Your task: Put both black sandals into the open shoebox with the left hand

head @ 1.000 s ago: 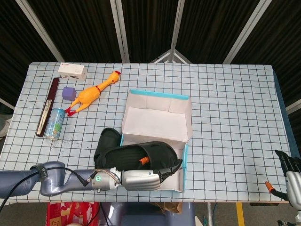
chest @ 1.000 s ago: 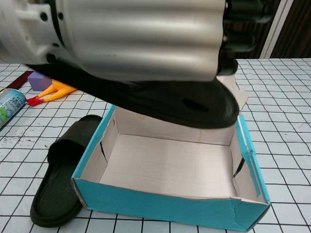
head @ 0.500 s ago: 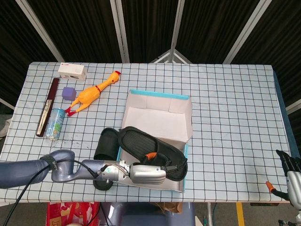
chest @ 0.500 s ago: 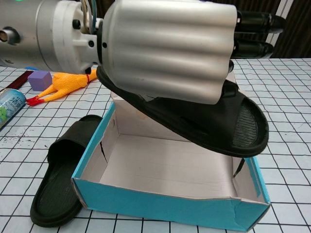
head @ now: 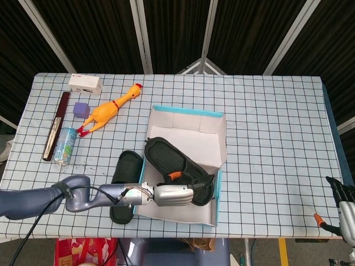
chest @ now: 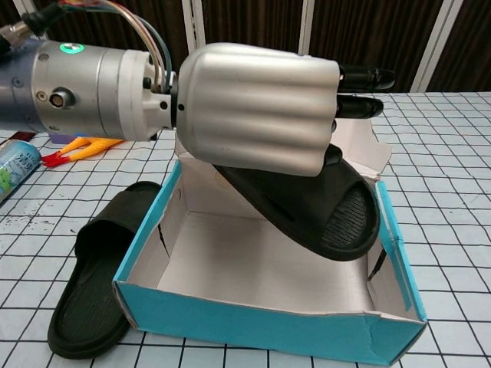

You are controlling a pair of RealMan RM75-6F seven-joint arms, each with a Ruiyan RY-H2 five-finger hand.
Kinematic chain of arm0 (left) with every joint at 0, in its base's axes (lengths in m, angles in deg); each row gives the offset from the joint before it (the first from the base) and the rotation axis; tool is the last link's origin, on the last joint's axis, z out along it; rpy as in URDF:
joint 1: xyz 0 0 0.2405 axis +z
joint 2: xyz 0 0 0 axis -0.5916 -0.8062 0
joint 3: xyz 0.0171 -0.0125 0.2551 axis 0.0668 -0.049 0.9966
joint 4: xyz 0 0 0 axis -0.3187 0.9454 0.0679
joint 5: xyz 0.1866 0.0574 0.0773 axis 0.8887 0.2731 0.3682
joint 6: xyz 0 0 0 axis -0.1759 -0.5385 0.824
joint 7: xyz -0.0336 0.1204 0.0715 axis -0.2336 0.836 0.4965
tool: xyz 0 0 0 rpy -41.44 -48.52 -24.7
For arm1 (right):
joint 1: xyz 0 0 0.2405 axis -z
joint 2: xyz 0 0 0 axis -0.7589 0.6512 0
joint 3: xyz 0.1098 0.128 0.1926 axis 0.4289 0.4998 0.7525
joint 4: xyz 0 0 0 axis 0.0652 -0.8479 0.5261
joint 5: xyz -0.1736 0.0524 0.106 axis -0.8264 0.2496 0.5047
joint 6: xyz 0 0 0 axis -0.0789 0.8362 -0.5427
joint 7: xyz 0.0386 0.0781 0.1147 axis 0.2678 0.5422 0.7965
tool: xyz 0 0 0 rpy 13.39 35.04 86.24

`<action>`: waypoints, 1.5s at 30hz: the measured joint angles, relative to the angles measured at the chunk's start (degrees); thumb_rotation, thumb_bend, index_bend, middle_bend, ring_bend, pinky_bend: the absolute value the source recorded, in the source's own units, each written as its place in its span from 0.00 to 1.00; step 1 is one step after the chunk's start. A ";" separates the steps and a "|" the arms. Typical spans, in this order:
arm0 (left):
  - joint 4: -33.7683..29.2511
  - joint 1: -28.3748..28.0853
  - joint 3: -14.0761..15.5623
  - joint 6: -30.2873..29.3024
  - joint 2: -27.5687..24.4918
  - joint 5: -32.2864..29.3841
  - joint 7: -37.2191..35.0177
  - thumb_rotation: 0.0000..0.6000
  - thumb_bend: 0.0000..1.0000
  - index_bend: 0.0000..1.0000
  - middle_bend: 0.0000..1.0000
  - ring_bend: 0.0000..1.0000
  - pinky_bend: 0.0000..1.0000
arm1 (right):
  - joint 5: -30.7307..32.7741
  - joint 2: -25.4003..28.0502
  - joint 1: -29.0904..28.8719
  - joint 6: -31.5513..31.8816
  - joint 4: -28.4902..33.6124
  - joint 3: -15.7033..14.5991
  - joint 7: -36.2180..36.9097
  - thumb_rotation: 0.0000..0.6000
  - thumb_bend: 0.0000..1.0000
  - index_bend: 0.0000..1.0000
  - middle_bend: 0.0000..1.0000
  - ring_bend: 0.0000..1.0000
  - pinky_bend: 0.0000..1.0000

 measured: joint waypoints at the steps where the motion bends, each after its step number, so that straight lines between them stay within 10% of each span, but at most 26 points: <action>1: -0.01 0.83 0.01 -0.04 0.75 -0.86 0.23 1.00 0.48 0.49 0.65 0.22 0.15 | 0.05 0.01 -0.01 -0.05 -0.01 0.00 0.01 1.00 0.25 0.08 0.12 0.14 0.09; 24: -9.60 10.02 -4.63 4.59 9.60 -20.46 19.61 1.00 0.49 0.48 0.67 0.22 0.15 | 0.10 0.33 0.19 0.17 -0.22 -0.02 1.11 1.00 0.25 0.08 0.12 0.14 0.09; 30: -13.75 13.35 -5.72 3.38 10.90 -28.29 25.26 1.00 0.40 0.39 0.55 0.22 0.15 | -0.05 0.48 0.22 0.15 -0.37 -0.09 1.47 1.00 0.25 0.08 0.12 0.14 0.09; 45: -33.07 29.81 -5.92 -17.85 -4.68 -36.74 6.98 1.00 0.32 0.22 0.35 0.17 0.12 | -0.39 0.31 0.15 0.12 0.18 -0.24 0.38 1.00 0.25 0.08 0.12 0.14 0.09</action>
